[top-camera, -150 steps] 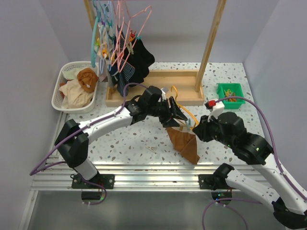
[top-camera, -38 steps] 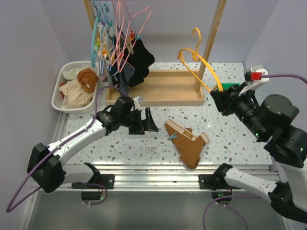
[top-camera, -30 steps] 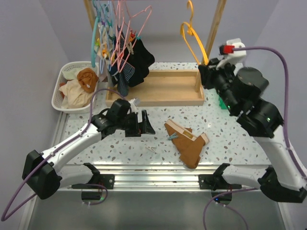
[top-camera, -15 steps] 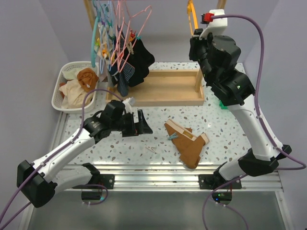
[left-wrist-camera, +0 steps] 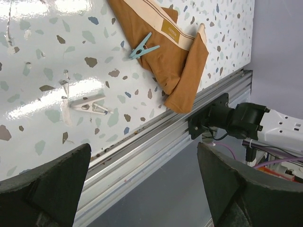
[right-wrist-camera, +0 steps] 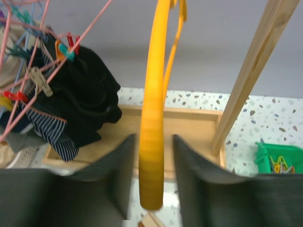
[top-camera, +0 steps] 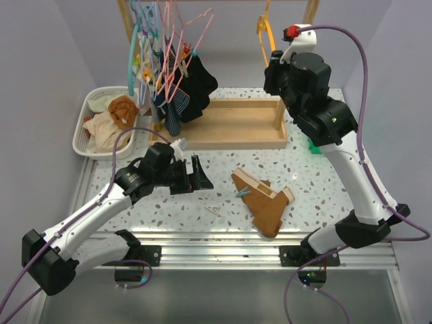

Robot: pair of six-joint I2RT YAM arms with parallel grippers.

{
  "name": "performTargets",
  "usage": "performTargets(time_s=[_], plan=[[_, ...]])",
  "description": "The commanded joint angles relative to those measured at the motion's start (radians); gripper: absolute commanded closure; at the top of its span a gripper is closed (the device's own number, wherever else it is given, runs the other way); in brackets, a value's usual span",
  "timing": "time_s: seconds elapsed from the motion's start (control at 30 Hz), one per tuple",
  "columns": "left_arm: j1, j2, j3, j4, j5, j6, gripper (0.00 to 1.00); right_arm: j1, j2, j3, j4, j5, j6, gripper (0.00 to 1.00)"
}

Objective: Remove the underwear clipped to the hanger
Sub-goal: Place the hanger at the clothesline, then pick up the underwear from the center of the board.

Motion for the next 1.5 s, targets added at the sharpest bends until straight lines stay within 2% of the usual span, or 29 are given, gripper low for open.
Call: performTargets(time_s=[0.0, 0.07, 0.1, 0.2, 0.4, 0.5, 0.6, 0.73, 0.87, 0.97, 1.0, 1.2, 1.27, 1.3, 1.33, 1.37, 1.4, 1.43, 1.47], plan=[[0.005, -0.020, 0.050, -0.020, -0.023, -0.005, 0.03, 0.000, -0.093, -0.046, -0.071, -0.089, 0.062, 0.52], [0.003, -0.022, 0.070, -0.032, -0.037, 0.004, 0.03, 0.000, -0.157, -0.086, -0.101, -0.104, 0.082, 0.32], [0.003, -0.023, 0.087, -0.036, -0.042, 0.007, 0.03, -0.002, -0.180, -0.106, -0.132, -0.110, 0.090, 0.16], [0.003, -0.016, 0.107, -0.044, -0.059, 0.032, 0.03, 0.000, -0.268, -0.203, -0.247, -0.072, 0.117, 0.02], [0.002, 0.052, 0.050, -0.001, -0.004, 0.114, 0.03, -0.002, -0.450, -0.522, -0.443, -0.020, 0.258, 0.01], [-0.010, 0.084, 0.022, 0.054, 0.019, 0.133, 0.03, 0.000, -0.484, -0.654, -0.523, -0.088, 0.375, 0.01], [-0.029, 0.137, 0.044, 0.071, 0.007, 0.147, 0.03, 0.000, -0.509, -0.798, -0.522, -0.159, 0.462, 0.03], [-0.044, 0.191, 0.087, 0.042, -0.031, 0.151, 0.04, 0.001, -0.494, -0.951, -0.470, -0.297, 0.536, 0.09], [-0.043, 0.181, 0.113, -0.001, -0.079, 0.141, 0.04, 0.010, -0.422, -1.091, -0.447, -0.340, 0.599, 0.11], [-0.041, 0.148, 0.119, -0.026, -0.109, 0.127, 0.04, 0.029, -0.377, -1.189, -0.362, -0.391, 0.648, 0.11], [-0.041, 0.138, 0.119, -0.030, -0.128, 0.118, 0.04, 0.035, -0.362, -1.214, -0.288, -0.405, 0.662, 0.11], [-0.041, 0.073, 0.104, -0.065, -0.183, 0.105, 0.04, 0.138, -0.227, -1.300, -0.120, -0.321, 0.785, 0.12], [-0.041, 0.069, 0.101, -0.082, -0.194, 0.113, 0.04, 0.141, -0.221, -1.294, -0.106, -0.299, 0.796, 0.20], [-0.040, 0.066, 0.099, -0.099, -0.204, 0.118, 0.04, 0.141, -0.217, -1.292, -0.094, -0.278, 0.796, 0.28], [-0.040, 0.056, 0.093, -0.104, -0.209, 0.121, 0.04, 0.141, -0.216, -1.289, -0.089, -0.275, 0.785, 0.42], [-0.040, 0.052, 0.091, -0.106, -0.211, 0.121, 0.04, 0.142, -0.216, -1.283, -0.094, -0.273, 0.777, 0.71], [-0.037, 0.049, 0.090, -0.115, -0.212, 0.122, 0.04, 0.142, -0.217, -1.272, -0.107, -0.274, 0.765, 0.87], [-0.034, 0.040, 0.096, -0.119, -0.212, 0.124, 0.04, 0.141, -0.220, -1.234, -0.130, -0.284, 0.736, 0.97], [-0.032, 0.035, 0.099, -0.125, -0.215, 0.125, 0.04, 0.142, -0.230, -1.210, -0.208, -0.279, 0.728, 1.00]])
